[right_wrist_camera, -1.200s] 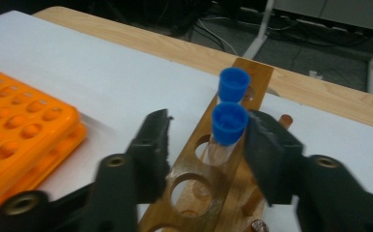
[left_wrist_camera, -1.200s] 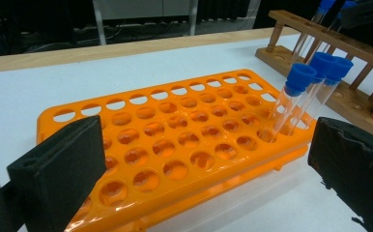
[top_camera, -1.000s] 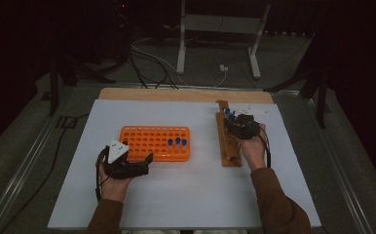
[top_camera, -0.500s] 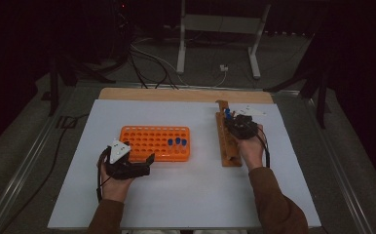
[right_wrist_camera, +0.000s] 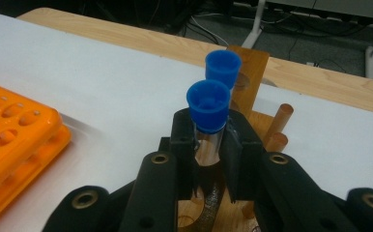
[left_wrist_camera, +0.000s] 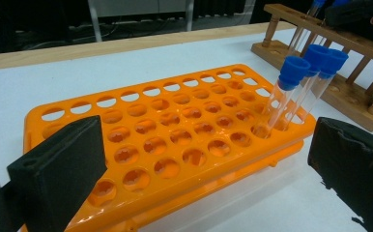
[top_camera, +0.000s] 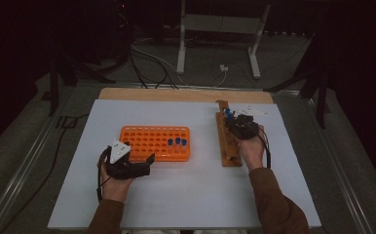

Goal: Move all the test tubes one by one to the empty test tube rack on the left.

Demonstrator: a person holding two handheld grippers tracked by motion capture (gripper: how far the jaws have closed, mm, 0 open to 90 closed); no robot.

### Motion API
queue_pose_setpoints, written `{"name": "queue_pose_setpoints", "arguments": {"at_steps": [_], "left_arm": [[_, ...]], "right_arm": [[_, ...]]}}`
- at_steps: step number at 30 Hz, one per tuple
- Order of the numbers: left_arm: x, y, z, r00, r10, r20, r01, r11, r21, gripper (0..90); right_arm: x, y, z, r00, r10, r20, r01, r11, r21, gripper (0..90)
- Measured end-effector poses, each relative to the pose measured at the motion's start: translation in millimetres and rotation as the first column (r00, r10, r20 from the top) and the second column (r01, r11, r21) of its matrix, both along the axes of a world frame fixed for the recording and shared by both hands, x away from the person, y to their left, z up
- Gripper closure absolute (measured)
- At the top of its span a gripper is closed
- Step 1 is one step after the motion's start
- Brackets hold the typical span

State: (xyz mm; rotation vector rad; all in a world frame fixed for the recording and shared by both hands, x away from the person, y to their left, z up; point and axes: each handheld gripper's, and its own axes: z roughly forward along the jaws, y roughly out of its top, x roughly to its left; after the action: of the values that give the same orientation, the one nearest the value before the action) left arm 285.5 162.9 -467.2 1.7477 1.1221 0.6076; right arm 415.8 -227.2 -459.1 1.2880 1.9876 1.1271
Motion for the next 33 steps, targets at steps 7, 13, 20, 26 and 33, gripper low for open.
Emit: {"name": "queue_pose_setpoints", "arguments": {"at_steps": [7,13,20,26,33], "left_arm": [[-0.3,0.8,0.5,1.0,0.005,0.001,-0.005,1.0,-0.003,0.7],[-0.4,1.0,0.8,1.0,0.006,0.001,-0.006,1.0,-0.005,0.7],[-0.3,0.9,1.0,1.0,0.007,0.001,-0.007,0.9999,-0.008,0.7],[-0.4,1.4,1.8,1.0,0.005,0.004,-0.005,0.9999,-0.013,0.7],[-0.5,1.0,2.3,1.0,0.005,0.005,-0.004,0.9999,-0.016,0.7]], "right_arm": [[-4.2,-2.7,9.6,0.9998,-0.004,0.02,0.004,1.0,0.009,76.9],[-7.4,-3.5,19.1,0.9994,0.008,0.035,-0.008,1.0,-0.001,77.0],[-12.2,-6.2,34.9,0.9978,0.026,0.062,-0.025,0.9996,-0.011,77.0],[-16.7,-7.9,45.9,0.9964,0.03,0.079,-0.03,0.9995,-0.006,77.0],[-23.0,-9.0,58.2,0.9936,0.042,0.105,-0.041,0.9991,-0.009,77.0]]}}
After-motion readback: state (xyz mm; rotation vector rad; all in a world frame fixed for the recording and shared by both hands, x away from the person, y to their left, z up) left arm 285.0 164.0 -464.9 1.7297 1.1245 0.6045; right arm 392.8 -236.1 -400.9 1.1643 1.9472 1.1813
